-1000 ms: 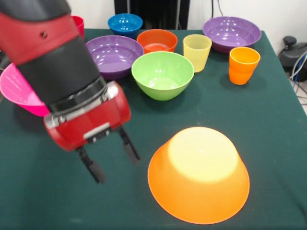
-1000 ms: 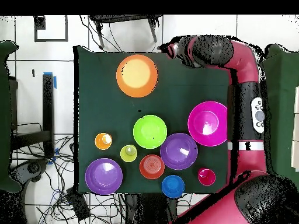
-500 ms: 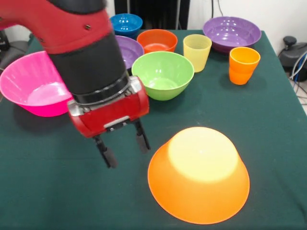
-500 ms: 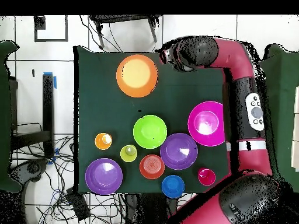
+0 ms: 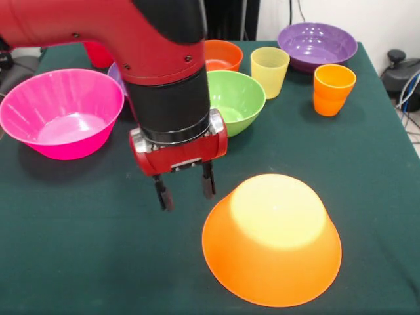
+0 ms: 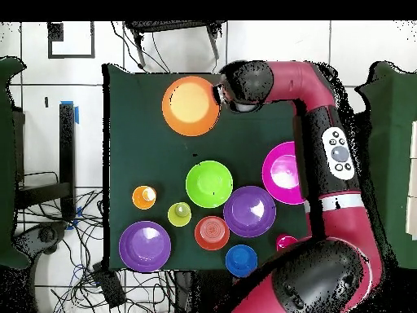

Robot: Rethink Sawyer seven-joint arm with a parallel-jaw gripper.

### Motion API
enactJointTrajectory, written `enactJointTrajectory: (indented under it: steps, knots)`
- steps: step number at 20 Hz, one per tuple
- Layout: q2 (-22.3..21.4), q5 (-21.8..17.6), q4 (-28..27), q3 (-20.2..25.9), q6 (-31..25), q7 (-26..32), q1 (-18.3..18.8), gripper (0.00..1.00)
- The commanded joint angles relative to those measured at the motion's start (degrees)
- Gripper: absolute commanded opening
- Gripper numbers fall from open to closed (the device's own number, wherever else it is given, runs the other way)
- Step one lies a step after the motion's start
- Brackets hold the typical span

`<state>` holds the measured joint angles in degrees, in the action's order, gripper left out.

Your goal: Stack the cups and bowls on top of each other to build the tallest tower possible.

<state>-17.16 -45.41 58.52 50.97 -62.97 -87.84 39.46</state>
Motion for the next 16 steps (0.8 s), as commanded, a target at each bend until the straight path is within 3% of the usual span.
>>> enactJointTrajectory:
  steps: [1,8,16]
  knots:
    - [-5.3,-4.7,5.5,-12.0,4.7,-11.3,-3.4,1.0]
    - [-7.4,-5.1,6.9,-16.5,8.8,-14.2,-5.9,1.0]
    - [-3.6,-3.4,6.2,-19.5,13.2,-14.0,-6.6,1.0]
